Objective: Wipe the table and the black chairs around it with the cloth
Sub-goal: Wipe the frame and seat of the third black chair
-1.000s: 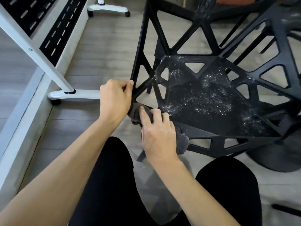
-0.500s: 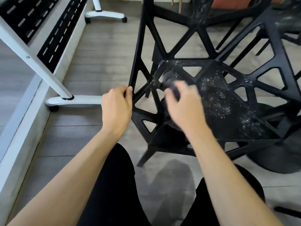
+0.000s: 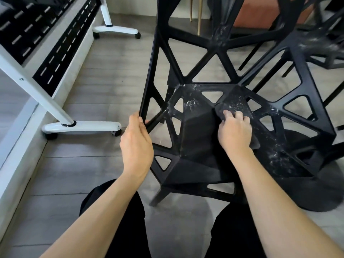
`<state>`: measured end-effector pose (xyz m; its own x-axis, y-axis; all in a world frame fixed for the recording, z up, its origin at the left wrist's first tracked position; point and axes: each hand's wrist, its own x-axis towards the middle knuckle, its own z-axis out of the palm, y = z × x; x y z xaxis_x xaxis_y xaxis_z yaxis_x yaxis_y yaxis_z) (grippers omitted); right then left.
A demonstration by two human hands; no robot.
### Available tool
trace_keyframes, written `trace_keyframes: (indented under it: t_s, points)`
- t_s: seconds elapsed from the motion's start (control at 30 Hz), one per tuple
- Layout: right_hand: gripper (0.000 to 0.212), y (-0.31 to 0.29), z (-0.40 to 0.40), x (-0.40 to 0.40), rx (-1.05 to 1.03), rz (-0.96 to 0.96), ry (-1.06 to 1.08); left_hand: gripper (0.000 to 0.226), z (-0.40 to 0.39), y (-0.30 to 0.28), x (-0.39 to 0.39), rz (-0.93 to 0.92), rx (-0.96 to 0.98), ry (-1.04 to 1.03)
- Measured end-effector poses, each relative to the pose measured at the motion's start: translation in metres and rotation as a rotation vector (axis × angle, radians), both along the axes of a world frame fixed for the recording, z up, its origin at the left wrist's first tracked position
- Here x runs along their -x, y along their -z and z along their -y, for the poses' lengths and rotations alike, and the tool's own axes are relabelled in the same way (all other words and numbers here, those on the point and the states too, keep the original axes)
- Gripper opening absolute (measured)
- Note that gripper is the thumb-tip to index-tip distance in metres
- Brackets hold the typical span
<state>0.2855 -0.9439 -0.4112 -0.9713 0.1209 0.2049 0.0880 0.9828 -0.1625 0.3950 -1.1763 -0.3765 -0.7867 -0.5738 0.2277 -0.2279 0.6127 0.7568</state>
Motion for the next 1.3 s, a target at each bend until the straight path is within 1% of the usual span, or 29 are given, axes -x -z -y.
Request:
trace_keyframes:
  t_s: [0.03, 0.13, 0.2, 0.3, 0.37, 0.43, 0.47, 0.53, 0.6, 0.67, 0.8, 0.87, 0.9, 0.97, 1.03, 1.1, 1.2, 1.3]
  points:
    - [0.043, -0.002, 0.014, -0.003, 0.035, -0.004, -0.028, 0.025, 0.0, 0.001, 0.001, -0.004, -0.001, -0.009]
    - [0.04, -0.005, 0.088, -0.032, 0.209, -0.022, -0.308, 0.026, 0.0, 0.004, 0.002, -0.001, 0.003, -0.02]
    - [0.041, -0.005, 0.116, -0.044, 0.319, -0.052, -0.391, 0.026, 0.001, 0.004, 0.002, 0.001, 0.01, -0.019]
    - [0.04, -0.004, 0.104, -0.035, 0.405, -0.056, -0.42, 0.026, 0.001, 0.004, 0.001, -0.006, -0.002, -0.013]
    - [0.04, -0.008, 0.093, -0.016, 0.501, -0.041, -0.33, 0.025, 0.001, 0.005, 0.001, -0.009, -0.011, -0.019]
    - [0.041, -0.016, 0.099, 0.004, 0.588, -0.045, -0.256, 0.025, 0.001, 0.007, 0.002, -0.007, -0.022, -0.018]
    - [0.042, -0.019, 0.11, 0.011, 0.584, -0.026, -0.287, 0.025, 0.002, 0.007, 0.002, -0.012, -0.027, -0.015]
    - [0.044, -0.02, 0.135, 0.014, 0.461, 0.029, -0.373, 0.024, 0.002, 0.007, 0.003, -0.023, -0.023, -0.012]
    - [0.042, -0.022, 0.149, 0.004, 0.338, 0.046, -0.348, 0.024, 0.002, 0.009, 0.004, -0.031, -0.019, -0.018]
    - [0.037, -0.024, 0.149, -0.016, 0.273, 0.054, -0.321, 0.025, 0.001, 0.007, 0.004, -0.036, -0.02, -0.03]
    - [0.04, -0.02, 0.137, -0.041, 0.179, 0.026, -0.393, 0.025, 0.002, 0.01, 0.005, -0.036, -0.029, -0.036]
    - [0.037, -0.016, 0.137, -0.015, 0.118, 0.016, -0.356, 0.026, 0.003, 0.012, 0.005, -0.038, -0.034, -0.024]
    - [0.036, -0.017, 0.138, 0.004, 0.096, 0.041, -0.328, 0.026, 0.004, 0.013, 0.005, -0.04, -0.038, -0.017]
    - [0.038, -0.022, 0.138, 0.039, 0.113, 0.115, -0.293, 0.027, 0.004, 0.012, 0.005, -0.046, -0.047, -0.018]
    - [0.038, -0.026, 0.139, 0.05, 0.14, 0.157, -0.289, 0.028, 0.004, 0.013, 0.005, -0.041, -0.023, -0.026]
    - [0.036, -0.027, 0.143, 0.025, 0.126, 0.115, -0.329, 0.028, 0.004, 0.011, 0.005, -0.033, -0.007, -0.031]
    - [0.036, -0.033, 0.147, -0.032, 0.16, 0.059, -0.433, 0.028, 0.004, 0.011, 0.004, -0.045, -0.002, -0.038]
    - [0.034, -0.032, 0.147, -0.074, 0.139, -0.049, -0.545, 0.029, 0.005, 0.012, 0.006, -0.045, -0.015, -0.053]
